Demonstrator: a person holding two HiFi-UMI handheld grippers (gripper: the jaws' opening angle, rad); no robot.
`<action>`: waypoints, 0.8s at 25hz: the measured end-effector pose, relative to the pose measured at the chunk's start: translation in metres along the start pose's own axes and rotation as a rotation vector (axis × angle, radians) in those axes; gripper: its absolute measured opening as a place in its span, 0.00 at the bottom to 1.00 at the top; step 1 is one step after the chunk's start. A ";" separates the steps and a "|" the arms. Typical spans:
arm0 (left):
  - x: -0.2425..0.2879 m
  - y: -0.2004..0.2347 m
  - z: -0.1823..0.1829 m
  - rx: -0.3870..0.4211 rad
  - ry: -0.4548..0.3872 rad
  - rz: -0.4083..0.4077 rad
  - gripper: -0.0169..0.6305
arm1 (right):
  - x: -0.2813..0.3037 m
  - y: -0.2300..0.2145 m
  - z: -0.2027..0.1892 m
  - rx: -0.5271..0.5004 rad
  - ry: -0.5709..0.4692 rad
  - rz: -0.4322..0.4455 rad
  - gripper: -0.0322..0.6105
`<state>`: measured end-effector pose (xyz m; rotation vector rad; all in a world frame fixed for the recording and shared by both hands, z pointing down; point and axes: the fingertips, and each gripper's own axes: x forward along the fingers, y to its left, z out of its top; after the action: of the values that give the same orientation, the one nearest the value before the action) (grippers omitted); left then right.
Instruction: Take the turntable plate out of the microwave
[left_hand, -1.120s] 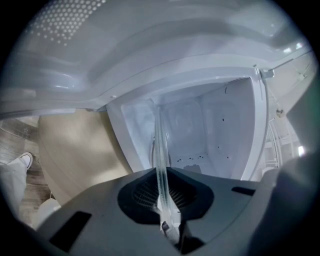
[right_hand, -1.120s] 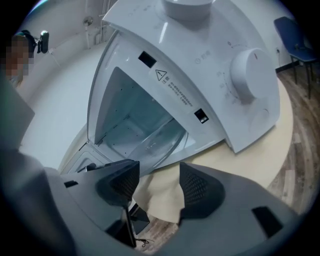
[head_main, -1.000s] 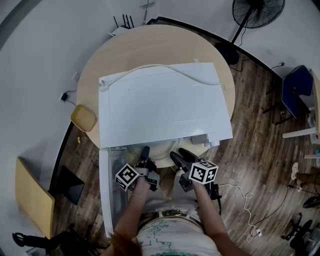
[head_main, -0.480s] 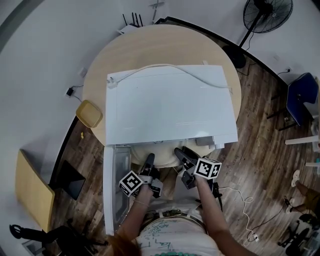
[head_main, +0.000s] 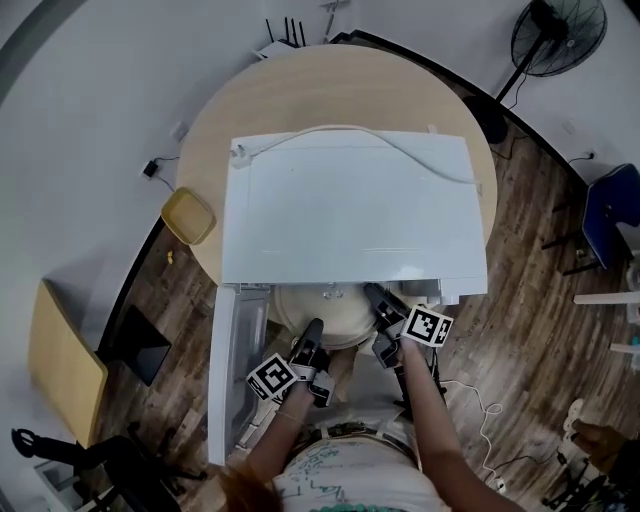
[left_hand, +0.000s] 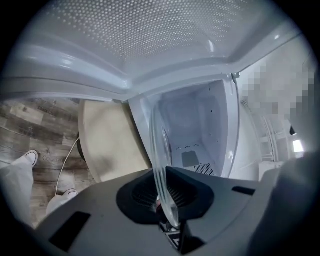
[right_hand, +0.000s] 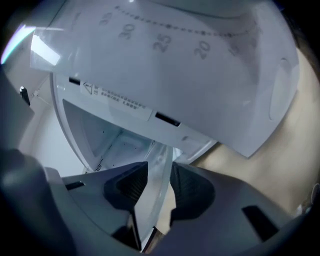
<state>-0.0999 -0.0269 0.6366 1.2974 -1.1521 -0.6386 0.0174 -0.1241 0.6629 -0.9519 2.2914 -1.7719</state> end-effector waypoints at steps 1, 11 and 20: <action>-0.001 0.001 -0.001 0.014 0.004 0.008 0.09 | 0.001 -0.001 0.001 0.008 0.003 0.005 0.25; -0.009 0.007 -0.001 0.065 -0.021 0.008 0.11 | 0.003 0.003 -0.001 0.078 0.032 0.054 0.14; -0.018 0.008 -0.009 0.102 -0.080 -0.002 0.13 | -0.005 0.020 -0.002 0.110 -0.003 0.160 0.12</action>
<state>-0.1002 -0.0054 0.6395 1.3692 -1.2627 -0.6452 0.0122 -0.1169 0.6439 -0.7310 2.1744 -1.8056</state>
